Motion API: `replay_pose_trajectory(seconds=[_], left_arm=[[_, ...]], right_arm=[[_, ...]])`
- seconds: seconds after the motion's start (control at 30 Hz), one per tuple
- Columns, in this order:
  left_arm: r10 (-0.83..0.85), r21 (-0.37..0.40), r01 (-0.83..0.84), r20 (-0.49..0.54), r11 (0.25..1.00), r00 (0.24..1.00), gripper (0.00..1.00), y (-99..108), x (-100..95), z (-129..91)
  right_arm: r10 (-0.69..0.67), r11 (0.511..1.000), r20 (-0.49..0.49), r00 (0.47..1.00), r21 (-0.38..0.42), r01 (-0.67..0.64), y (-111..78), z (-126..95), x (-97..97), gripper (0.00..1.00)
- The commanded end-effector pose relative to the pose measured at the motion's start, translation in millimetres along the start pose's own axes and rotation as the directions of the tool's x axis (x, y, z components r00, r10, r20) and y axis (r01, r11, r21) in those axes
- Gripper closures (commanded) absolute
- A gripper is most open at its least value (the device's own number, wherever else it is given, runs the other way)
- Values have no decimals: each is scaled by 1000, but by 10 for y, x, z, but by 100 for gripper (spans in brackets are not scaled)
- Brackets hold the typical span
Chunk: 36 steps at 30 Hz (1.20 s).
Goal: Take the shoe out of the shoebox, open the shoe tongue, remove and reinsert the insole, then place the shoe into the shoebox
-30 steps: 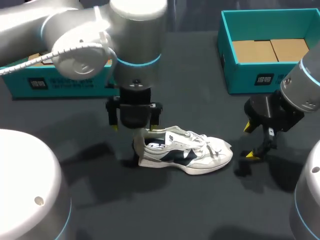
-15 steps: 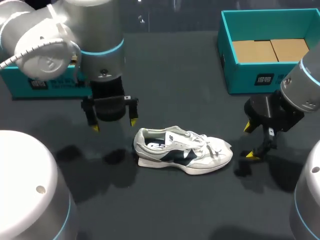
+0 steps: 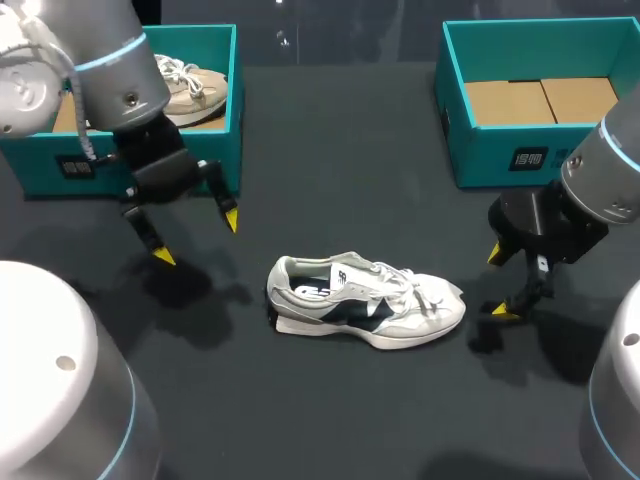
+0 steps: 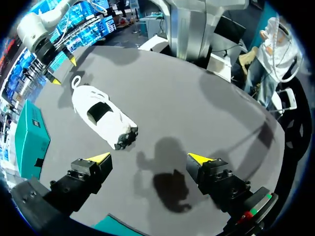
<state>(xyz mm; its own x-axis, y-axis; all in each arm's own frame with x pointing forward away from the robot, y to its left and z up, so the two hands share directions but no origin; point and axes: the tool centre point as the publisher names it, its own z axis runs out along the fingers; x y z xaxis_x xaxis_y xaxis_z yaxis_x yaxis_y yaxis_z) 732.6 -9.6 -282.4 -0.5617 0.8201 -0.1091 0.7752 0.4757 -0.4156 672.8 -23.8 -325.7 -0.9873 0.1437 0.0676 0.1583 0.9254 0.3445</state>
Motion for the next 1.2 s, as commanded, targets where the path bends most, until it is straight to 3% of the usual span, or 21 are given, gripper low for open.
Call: replay_pose_trajectory(seconds=[0.03, 0.13, 0.4, 0.53, 0.67, 1.07, 1.2], left_arm=[[-102, 139, 78, 176, 987, 979, 0, 61, 46, 25], [-244, 276, 179, 222, 944, 944, 0, 205, 96, 128], [-418, 424, 273, 298, 863, 858, 0, 386, 345, 348], [-506, 528, 279, 352, 802, 787, 0, 349, 503, 377], [-559, 553, 310, 364, 773, 745, 0, 371, 580, 385], [-559, 553, 310, 364, 773, 745, 0, 371, 580, 385], [-639, 649, 324, 333, 689, 693, 0, 503, 573, 444]], right_arm=[[0, 1000, 3, 1000, 1, 0, -3, 4, 13, 0], [0, 1000, 3, 1000, 1, 0, -3, 4, 13, 0], [0, 1000, 3, 1000, 1, 0, -3, 4, 13, 0], [0, 1000, 3, 1000, 1, 0, -3, 4, 13, 0], [0, 1000, 3, 1000, 1, 0, -3, 4, 13, 0], [0, 1000, 3, 1000, 1, 0, -3, 4, 13, 0], [0, 1000, 3, 1000, 1, 0, -3, 4, 13, 0]])
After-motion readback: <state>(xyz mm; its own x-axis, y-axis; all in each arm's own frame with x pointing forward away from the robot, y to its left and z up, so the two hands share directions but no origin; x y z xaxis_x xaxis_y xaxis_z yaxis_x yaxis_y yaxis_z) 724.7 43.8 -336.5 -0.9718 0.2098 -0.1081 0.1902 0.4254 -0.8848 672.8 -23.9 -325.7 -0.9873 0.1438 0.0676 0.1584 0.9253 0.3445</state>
